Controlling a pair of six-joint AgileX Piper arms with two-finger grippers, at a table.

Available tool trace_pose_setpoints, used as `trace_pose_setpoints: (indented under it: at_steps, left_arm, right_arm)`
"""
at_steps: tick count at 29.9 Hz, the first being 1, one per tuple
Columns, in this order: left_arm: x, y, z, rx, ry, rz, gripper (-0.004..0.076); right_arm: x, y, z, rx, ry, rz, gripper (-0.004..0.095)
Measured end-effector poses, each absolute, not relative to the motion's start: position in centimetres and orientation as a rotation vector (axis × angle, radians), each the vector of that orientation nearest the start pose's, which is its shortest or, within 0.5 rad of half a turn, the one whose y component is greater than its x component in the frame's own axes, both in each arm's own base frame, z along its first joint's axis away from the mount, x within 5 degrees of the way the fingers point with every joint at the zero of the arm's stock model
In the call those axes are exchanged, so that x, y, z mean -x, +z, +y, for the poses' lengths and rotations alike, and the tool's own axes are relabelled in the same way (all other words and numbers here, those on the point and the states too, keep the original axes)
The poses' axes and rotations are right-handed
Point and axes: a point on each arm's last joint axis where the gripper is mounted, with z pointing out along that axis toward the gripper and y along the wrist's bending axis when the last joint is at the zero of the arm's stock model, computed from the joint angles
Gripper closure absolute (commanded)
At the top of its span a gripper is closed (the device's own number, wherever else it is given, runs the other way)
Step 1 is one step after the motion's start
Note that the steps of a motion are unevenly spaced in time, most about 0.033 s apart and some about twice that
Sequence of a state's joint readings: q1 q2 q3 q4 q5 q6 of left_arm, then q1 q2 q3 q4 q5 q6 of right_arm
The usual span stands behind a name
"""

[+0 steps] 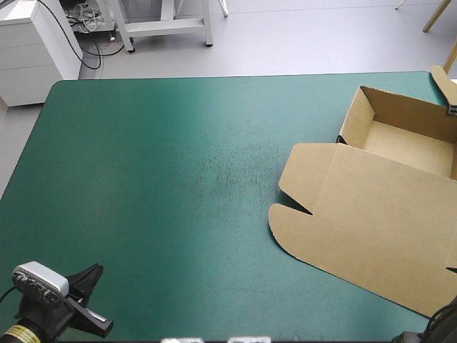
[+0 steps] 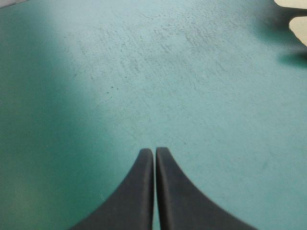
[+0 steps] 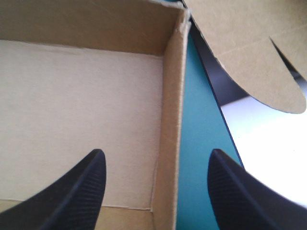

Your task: Fold the box

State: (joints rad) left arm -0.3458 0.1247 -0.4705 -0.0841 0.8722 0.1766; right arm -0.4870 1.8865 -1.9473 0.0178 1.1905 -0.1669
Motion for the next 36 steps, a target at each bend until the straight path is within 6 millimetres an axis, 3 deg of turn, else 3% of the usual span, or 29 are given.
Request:
trace_pose_setpoints:
  at_steps: [5,10,13,17,21,24,36]
  left_arm:
    - [-2.2,28.3,-1.4,-0.507,-0.207,1.949,0.0731]
    - [-2.2,28.3,-1.4,-0.507,-0.207,1.949,0.0731]
    - [-2.2,28.3,-1.4,-0.507,-0.207,1.949,0.0731]
    - [-2.2,28.3,-1.4,-0.483,-0.223,1.955,0.0731]
    - [-2.2,28.3,-1.4,-0.428,-0.259,1.97,0.0731]
    - [-2.2,28.3,-1.4,-0.418,-0.265,1.973,0.0731]
    - [-2.2,28.3,-1.4,-0.415,-0.267,1.974,0.0731]
  right_arm:
    - [-34.6,42.2,-13.6,-0.265,-0.183,2.455,0.0628]
    - [-31.7,47.3,-5.9,-0.027,-0.119,2.323,0.09]
    - [-29.0,49.9,-1.9,0.105,-0.07,2.239,0.0924]
    - [-25.2,51.4,2.2,0.26,0.017,2.17,0.0924]
    - [-21.5,50.4,4.4,0.35,0.079,2.183,0.0924]
    - [-19.3,48.8,4.6,0.368,0.077,2.217,0.0924]
    - [-12.3,38.0,3.1,0.341,0.083,2.224,0.0924]
